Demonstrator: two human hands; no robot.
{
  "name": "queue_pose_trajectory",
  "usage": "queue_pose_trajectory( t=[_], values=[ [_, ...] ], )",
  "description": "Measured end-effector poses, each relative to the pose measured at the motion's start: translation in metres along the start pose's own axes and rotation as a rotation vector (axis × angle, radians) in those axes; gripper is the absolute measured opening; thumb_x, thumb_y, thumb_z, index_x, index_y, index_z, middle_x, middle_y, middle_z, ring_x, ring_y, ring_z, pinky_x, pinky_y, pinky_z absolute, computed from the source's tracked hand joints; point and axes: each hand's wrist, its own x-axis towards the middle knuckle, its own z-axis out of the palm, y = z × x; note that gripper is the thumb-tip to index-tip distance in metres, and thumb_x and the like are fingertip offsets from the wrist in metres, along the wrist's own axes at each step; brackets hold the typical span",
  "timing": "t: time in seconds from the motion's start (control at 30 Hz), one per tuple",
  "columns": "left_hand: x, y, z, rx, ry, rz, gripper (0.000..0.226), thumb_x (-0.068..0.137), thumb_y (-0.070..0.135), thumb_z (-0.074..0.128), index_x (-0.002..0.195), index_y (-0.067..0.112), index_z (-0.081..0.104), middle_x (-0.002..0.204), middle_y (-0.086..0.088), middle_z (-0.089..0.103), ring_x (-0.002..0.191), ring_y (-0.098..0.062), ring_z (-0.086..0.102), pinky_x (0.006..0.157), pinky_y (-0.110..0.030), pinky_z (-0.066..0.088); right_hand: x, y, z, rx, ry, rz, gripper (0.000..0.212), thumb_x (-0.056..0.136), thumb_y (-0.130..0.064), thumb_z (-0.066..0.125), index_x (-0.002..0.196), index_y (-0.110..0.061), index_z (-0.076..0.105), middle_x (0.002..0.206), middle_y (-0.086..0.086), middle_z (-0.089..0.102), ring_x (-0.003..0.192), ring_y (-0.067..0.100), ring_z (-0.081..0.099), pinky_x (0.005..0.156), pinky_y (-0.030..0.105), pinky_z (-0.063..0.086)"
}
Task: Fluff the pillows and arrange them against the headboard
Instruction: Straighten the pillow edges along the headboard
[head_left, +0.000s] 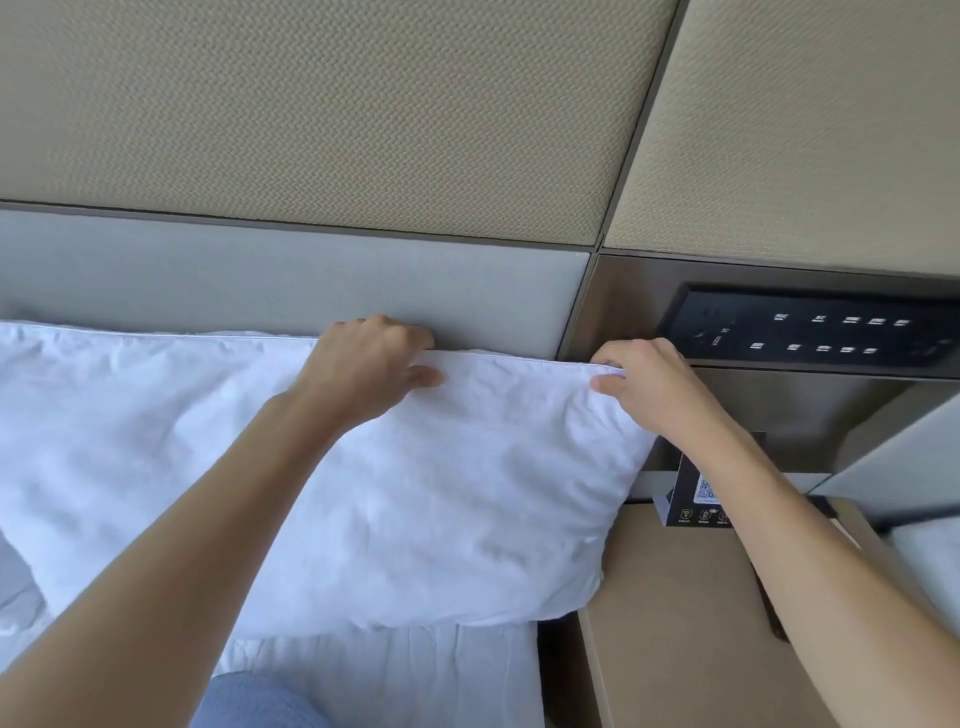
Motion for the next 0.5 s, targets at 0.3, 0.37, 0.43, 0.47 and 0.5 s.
queue_pose_trajectory(
  t=[0.3, 0.37, 0.43, 0.47, 0.5],
  values=[
    [0.013, 0.008, 0.013, -0.043, 0.214, 0.013, 0.023, 0.091, 0.021, 0.070, 0.078, 0.002, 0.064, 0.068, -0.025, 0.063, 0.063, -0.048, 0.060, 0.054, -0.035, 0.035, -0.016, 0.026, -0.014, -0.135, 0.189, 0.092, 0.008, 0.084, -0.006, 0.059, 0.081, -0.012, 0.064, 0.084, 0.014, 0.058, 0.083, 0.041, 0.055, 0.067, 0.039, 0.049],
    [0.016, 0.007, 0.011, -0.049, 0.254, 0.007, 0.020, 0.090, 0.018, 0.070, 0.078, 0.002, 0.066, 0.067, -0.026, 0.063, 0.062, -0.048, 0.059, 0.054, -0.036, 0.035, -0.011, 0.028, -0.020, -0.146, 0.324, 0.029, 0.006, 0.085, -0.005, 0.063, 0.081, -0.009, 0.063, 0.080, 0.013, 0.059, 0.077, 0.038, 0.055, 0.065, 0.039, 0.047],
    [0.018, 0.003, 0.009, -0.063, 0.302, -0.017, 0.016, 0.090, 0.016, 0.070, 0.080, 0.003, 0.070, 0.067, -0.027, 0.064, 0.062, -0.049, 0.059, 0.055, -0.037, 0.036, -0.004, 0.026, -0.027, -0.132, 0.455, -0.028, 0.005, 0.086, -0.007, 0.066, 0.081, -0.007, 0.065, 0.077, 0.012, 0.058, 0.074, 0.033, 0.049, 0.064, 0.040, 0.047],
    [0.019, 0.001, 0.008, -0.066, 0.326, -0.027, 0.015, 0.090, 0.016, 0.070, 0.080, 0.004, 0.071, 0.067, -0.027, 0.064, 0.062, -0.049, 0.060, 0.055, -0.037, 0.037, -0.001, 0.025, -0.029, -0.133, 0.506, -0.059, 0.007, 0.086, -0.009, 0.067, 0.080, -0.005, 0.065, 0.074, 0.012, 0.059, 0.074, 0.032, 0.048, 0.064, 0.041, 0.047],
    [0.019, -0.002, 0.007, -0.063, 0.342, -0.035, 0.015, 0.090, 0.017, 0.069, 0.080, 0.005, 0.071, 0.066, -0.028, 0.064, 0.062, -0.049, 0.060, 0.055, -0.038, 0.038, 0.001, 0.024, -0.029, -0.138, 0.542, -0.089, 0.010, 0.086, -0.010, 0.067, 0.079, -0.004, 0.065, 0.071, 0.012, 0.059, 0.075, 0.032, 0.049, 0.062, 0.041, 0.047]
  ],
)
